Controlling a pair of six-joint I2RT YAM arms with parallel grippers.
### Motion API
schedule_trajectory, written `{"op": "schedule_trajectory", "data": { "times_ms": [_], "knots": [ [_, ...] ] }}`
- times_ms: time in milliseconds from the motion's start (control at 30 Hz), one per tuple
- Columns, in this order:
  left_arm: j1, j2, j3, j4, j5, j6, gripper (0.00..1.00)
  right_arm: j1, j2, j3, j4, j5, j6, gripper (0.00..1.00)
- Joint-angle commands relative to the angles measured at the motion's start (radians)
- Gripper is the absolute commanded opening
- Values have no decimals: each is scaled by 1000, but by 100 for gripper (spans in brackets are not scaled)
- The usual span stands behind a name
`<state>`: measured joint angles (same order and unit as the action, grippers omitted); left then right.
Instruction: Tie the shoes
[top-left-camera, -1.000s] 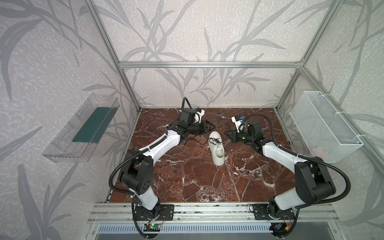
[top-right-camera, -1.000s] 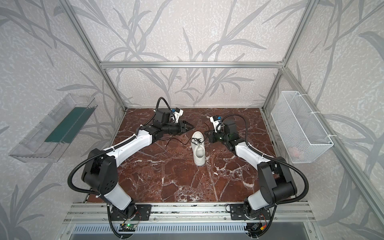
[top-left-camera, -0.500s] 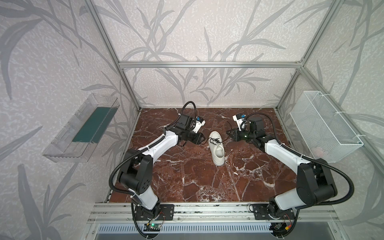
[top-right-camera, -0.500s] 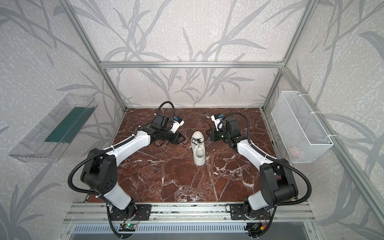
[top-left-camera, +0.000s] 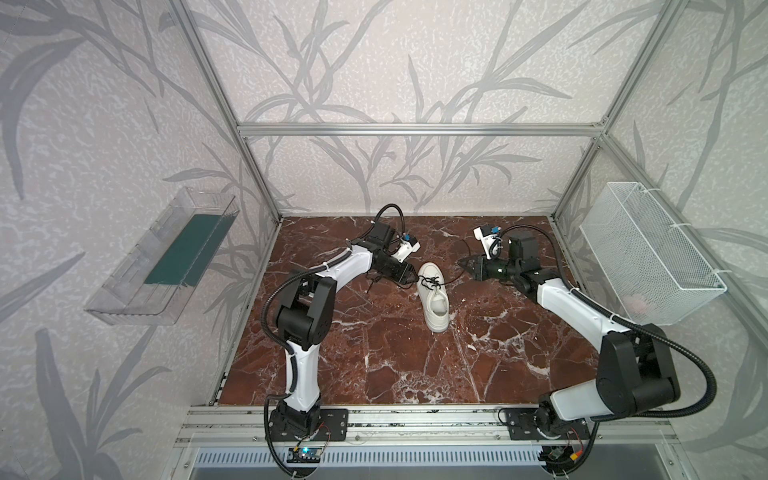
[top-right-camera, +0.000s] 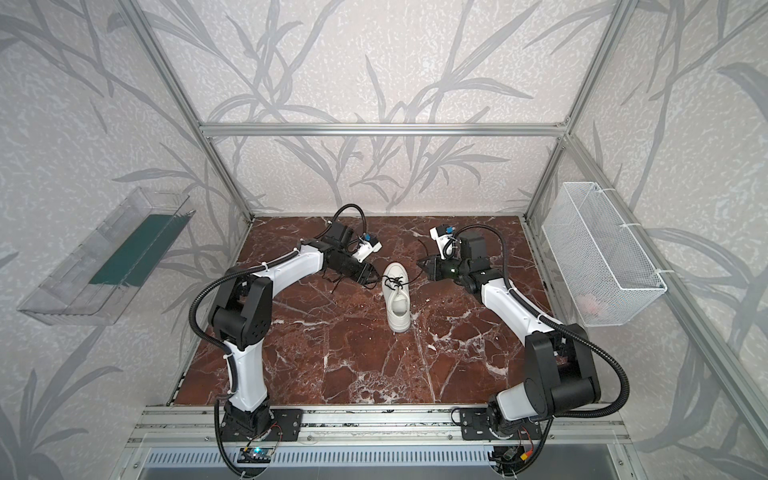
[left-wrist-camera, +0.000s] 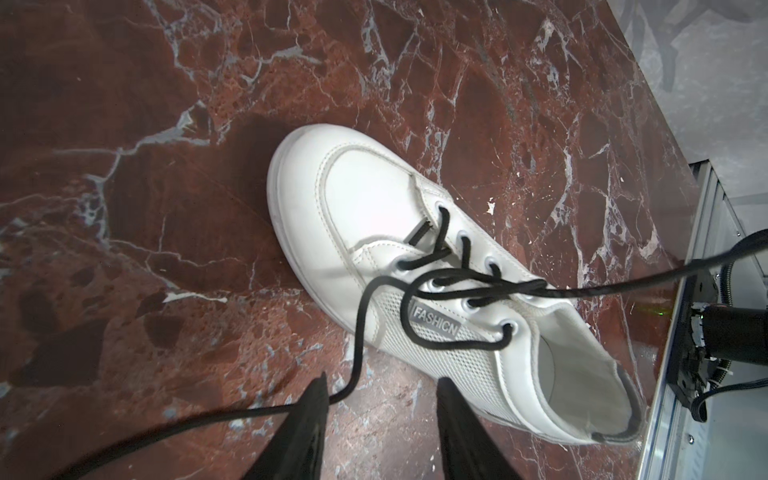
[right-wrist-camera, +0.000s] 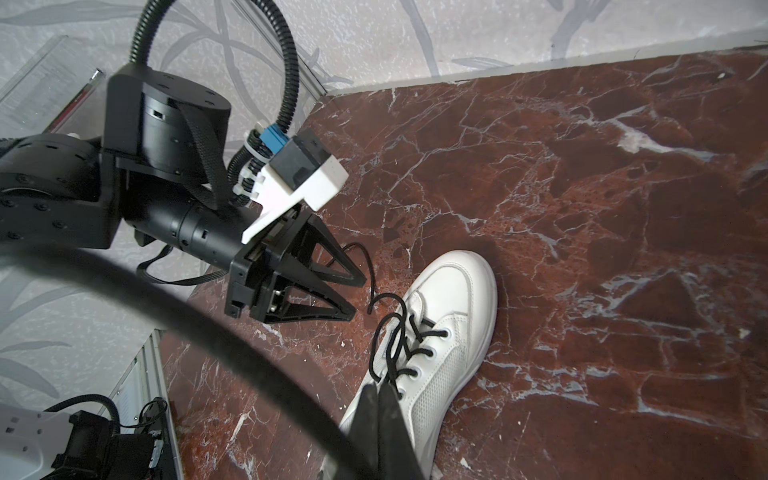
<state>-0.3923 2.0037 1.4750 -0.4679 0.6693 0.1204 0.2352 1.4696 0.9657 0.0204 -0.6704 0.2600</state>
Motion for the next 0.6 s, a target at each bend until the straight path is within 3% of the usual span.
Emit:
{"op": "schedule_trajectory", "data": {
  "times_ms": [0,167,567],
  "knots": [
    [5,3,-13,52,39,-26,45,-2,9,7,9,-33,10,0],
    [3,33,-44,106,59,-72,37,-6,25,25,-11,-56,-6,0],
    [2,69,-115,283,56,-142,34,-30,52,44,-16,-110,16,0]
  ]
}}
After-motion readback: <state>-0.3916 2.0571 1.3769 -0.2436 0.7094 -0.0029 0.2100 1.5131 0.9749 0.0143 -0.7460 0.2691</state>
